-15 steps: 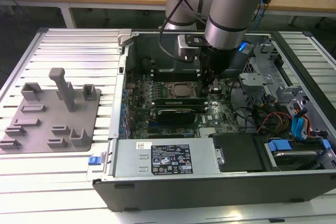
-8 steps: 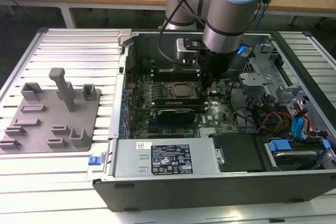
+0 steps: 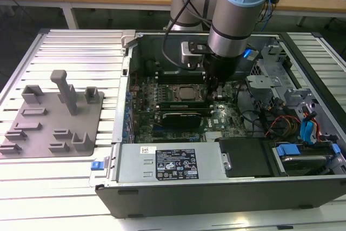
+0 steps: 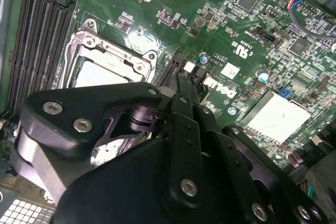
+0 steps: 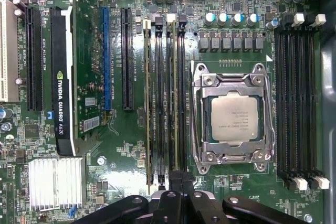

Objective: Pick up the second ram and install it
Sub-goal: 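Press down the second ram until it locks into place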

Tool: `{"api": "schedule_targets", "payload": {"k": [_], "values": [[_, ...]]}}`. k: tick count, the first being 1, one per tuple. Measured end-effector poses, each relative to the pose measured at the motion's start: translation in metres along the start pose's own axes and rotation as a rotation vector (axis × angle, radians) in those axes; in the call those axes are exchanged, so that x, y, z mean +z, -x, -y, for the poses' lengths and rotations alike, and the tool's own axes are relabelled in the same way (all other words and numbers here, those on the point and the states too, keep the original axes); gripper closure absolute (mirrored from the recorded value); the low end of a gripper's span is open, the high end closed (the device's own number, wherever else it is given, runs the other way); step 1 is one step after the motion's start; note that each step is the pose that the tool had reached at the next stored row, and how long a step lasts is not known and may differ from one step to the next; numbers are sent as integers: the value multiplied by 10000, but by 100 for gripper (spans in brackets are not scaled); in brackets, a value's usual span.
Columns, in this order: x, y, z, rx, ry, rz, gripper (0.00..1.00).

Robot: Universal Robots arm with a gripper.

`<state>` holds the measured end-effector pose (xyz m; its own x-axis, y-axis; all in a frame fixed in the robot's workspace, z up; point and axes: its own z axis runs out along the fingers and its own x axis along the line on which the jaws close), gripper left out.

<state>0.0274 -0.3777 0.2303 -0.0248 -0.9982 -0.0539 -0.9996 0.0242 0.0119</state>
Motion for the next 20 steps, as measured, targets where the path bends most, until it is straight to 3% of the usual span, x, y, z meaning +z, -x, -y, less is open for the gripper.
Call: {"api": "schedule_targets", "payload": {"k": [8, 11, 14, 20], "values": [[5, 1, 0, 1, 0, 8, 92], [-89, 5, -2, 1, 0, -2, 92], [-98, 5, -7, 0, 0, -4, 92], [-95, -1, -233, -2, -15, -2, 92]]}}
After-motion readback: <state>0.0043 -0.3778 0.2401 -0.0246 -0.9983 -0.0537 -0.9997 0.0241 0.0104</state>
